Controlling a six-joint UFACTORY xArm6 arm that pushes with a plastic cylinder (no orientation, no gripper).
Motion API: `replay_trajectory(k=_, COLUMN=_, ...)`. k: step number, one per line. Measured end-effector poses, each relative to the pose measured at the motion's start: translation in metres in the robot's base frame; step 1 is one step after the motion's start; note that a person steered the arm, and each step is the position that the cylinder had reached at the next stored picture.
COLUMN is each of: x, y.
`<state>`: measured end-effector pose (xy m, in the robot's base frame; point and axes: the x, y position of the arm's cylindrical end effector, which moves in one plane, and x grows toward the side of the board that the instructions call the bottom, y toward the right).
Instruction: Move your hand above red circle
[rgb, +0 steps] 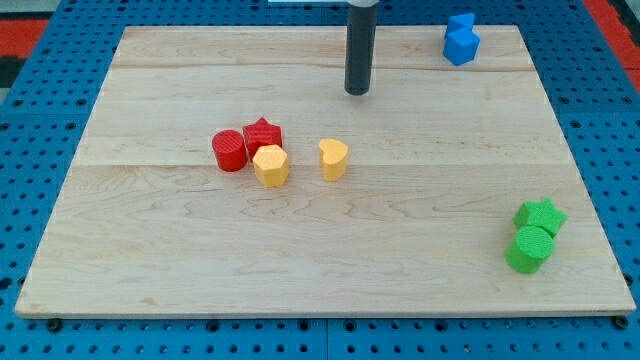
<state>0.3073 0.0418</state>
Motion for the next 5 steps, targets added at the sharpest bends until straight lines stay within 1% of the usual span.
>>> replay_trajectory(k=1, x=-0.027, y=-0.049)
replay_trajectory(k=2, x=-0.027, y=-0.136)
replay_trajectory(k=3, x=-0.019, y=-0.206)
replay_trajectory(k=5, x=0.037, y=-0.212)
